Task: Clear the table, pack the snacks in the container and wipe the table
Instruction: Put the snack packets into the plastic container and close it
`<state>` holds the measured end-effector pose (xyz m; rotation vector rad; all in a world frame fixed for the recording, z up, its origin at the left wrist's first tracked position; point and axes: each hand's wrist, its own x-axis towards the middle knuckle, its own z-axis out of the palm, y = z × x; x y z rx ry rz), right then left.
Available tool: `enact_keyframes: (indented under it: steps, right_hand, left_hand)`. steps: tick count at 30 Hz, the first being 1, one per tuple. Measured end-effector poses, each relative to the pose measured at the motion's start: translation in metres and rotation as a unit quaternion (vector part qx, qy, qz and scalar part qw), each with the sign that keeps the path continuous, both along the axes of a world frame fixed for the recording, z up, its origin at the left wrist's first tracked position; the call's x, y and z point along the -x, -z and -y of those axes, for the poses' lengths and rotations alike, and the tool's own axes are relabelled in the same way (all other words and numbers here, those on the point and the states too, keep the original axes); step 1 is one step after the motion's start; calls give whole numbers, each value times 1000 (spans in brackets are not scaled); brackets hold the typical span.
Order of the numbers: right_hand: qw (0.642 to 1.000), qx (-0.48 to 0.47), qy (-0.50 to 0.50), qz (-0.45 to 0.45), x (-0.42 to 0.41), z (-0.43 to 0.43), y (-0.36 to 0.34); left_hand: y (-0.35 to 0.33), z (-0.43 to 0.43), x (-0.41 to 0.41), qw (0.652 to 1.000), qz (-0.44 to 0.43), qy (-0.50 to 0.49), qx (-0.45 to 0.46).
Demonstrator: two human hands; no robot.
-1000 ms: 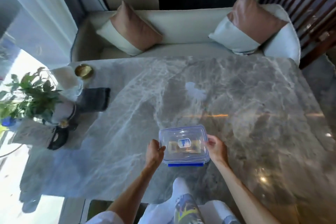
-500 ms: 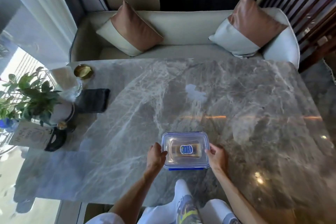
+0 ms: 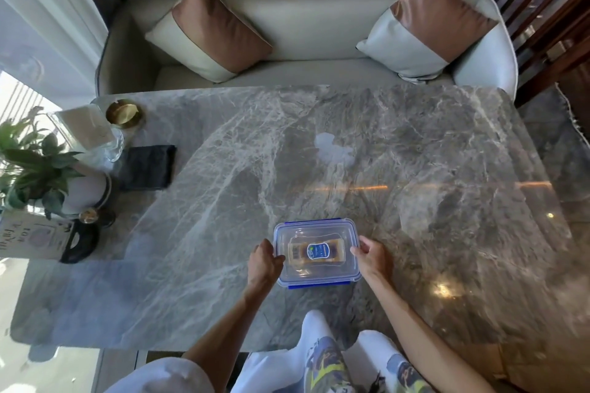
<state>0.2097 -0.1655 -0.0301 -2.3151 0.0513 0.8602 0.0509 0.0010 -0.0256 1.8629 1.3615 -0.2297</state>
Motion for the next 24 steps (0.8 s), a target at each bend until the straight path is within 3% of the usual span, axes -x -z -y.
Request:
enact_keyframes:
  steps: [10,16,20,24]
  right_hand:
    - [989,111,-92,12,-10,-9,2]
    - [980,89,-79,-157,-35,-9,-15]
    - [987,98,-95,-87,-44,-14,-20]
    - [990,25,-109,-82,-36,-33,-15]
  left_hand:
    - [4,11,-2,1000,-8,6,0]
    - [-2,-6,-7,996,-41,19,75]
    - [-9,-22,-19,993,-82,30,74]
    - [-8,-31,-28,996,-31,66,55]
